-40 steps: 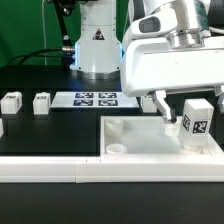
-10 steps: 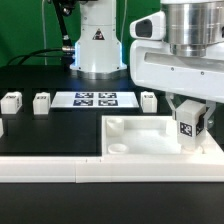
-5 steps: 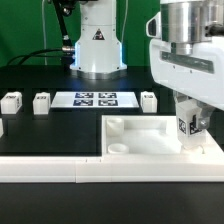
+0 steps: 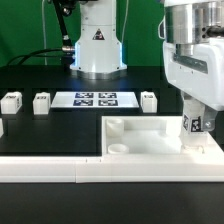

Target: Assemble square table

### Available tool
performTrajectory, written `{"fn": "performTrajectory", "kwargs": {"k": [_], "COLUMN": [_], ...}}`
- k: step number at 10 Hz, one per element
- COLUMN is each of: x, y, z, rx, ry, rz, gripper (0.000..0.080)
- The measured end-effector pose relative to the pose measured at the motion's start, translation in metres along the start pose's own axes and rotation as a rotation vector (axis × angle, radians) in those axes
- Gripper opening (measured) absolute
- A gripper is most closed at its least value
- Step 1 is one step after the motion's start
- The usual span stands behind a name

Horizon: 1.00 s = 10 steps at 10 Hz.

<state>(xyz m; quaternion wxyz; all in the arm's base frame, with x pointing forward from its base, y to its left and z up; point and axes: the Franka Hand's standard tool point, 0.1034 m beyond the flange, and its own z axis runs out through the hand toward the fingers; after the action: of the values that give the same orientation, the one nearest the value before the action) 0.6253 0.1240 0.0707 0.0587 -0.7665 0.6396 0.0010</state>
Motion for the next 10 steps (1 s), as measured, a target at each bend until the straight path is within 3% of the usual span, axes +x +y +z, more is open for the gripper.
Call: {"fn": "performTrajectory", "kwargs": {"k": [1,3,7,8,9,10], "x": [-0.001,0.0,0.002,0.001,0.003,0.003], "y": [0.002,-0.005,-0.005,-0.009,-0.014,-0.013], "z": [-0.005,-0.012,-0.012,-0.013,-0.012,-0.012], "rx": [-0.066,-0.103,-0.104,-0.097,-0.072,-0.074], "ry": [-0.014,-0.011,-0.016,0.0,0.016,0.014], "rz": [-0.118,-0.466,-0.821,-1.018,-1.121,-1.124], "gripper": [0.0593,0.0632,0.0648,0.0648,0.0648,0.0648]}}
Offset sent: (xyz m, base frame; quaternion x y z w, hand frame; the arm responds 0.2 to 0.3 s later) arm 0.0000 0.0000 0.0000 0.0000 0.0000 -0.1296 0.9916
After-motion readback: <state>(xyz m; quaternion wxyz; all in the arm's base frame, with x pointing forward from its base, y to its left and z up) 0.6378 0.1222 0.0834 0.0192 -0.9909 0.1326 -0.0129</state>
